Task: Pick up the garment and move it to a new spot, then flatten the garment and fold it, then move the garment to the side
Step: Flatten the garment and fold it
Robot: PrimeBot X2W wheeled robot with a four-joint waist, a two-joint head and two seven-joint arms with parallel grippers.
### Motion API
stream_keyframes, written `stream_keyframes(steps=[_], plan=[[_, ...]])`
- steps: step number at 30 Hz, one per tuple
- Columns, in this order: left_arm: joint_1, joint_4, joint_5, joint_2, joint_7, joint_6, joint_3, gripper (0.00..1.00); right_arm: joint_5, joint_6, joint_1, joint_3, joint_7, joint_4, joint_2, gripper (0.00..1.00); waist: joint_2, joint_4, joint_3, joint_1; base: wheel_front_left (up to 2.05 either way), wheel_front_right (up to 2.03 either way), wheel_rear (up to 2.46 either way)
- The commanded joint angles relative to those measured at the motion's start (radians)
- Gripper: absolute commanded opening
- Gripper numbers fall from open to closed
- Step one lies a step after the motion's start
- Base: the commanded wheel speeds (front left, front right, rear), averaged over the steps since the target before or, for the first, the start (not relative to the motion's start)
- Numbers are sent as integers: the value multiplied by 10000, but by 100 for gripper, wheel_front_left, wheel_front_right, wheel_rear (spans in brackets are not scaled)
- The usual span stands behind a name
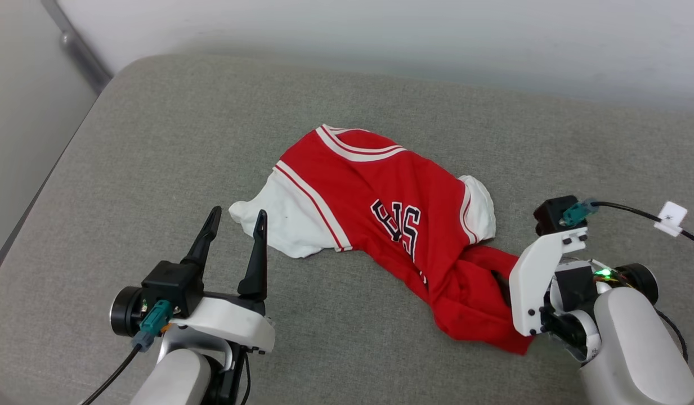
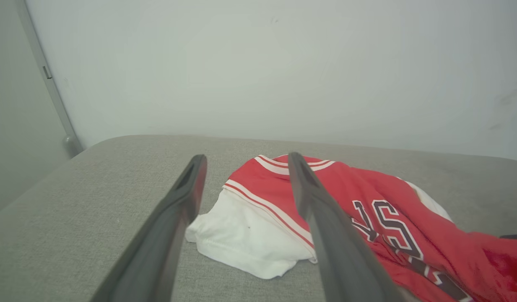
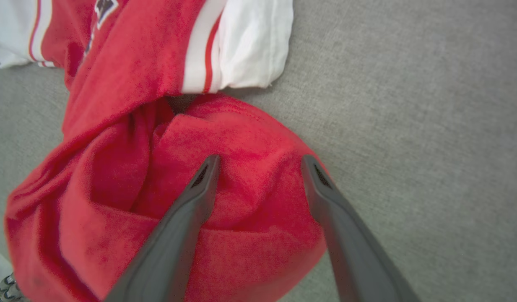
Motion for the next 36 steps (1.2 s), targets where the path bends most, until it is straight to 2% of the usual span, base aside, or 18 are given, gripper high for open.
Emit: stream_keyframes(steps=[1, 8, 9, 10, 11, 16, 22, 28, 31, 36], plan=[[-127, 72, 56, -70, -64, -59, 38, 100, 75, -3, -212, 116, 158, 321, -83, 100, 0, 166, 187, -1, 0, 0, 0], [-166, 225, 274, -343, -62, -346, 227, 100, 389, -4, -259, 729, 1188, 2231, -378, 100, 0, 292, 309, -1, 0, 0, 0], [-164, 245, 300, -370, -59, -371, 257, 100, 437, -4, -223, 848, 1344, 2480, -409, 47, 0, 299, 304, -1, 0, 0, 0], [-153, 271, 328, -386, -52, -407, 287, 100, 586, -4, -170, 906, 1457, 2683, -360, 21, 0, 300, 297, -1, 0, 0, 0], [-144, 284, 369, -408, -52, -454, 319, 100, 652, -3, -176, 1008, 1552, 2811, -338, 0, 0, 296, 289, -1, 0, 0, 0], [-48, 384, 486, -500, -53, -551, 464, 100, 1025, -3, -692, 1380, 1251, 2817, -379, 0, 0, 164, 167, -1, 0, 0, 0], [249, 468, 624, -568, -54, -606, 602, 100, 1320, -3, -729, 1258, 400, 1698, -576, 0, 0, -234, -242, -1, 0, 0, 0], [584, 545, 688, -529, -54, -567, 588, 100, 1270, -3, 1113, 363, 356, -124, -805, 0, 0, -616, -769, -1, 0, 0, 0], [763, 523, 705, -444, -54, -531, 594, 100, 1021, -3, 2468, -322, 585, -1243, -626, 0, 0, -803, -912, -1, 0, 0, 0], [1033, 414, 656, -322, 4, -463, 593, 100, 678, -4, 4783, -1306, 1060, -2896, 26, 0, 0, -1005, -1027, -1, 0, 0, 0]])
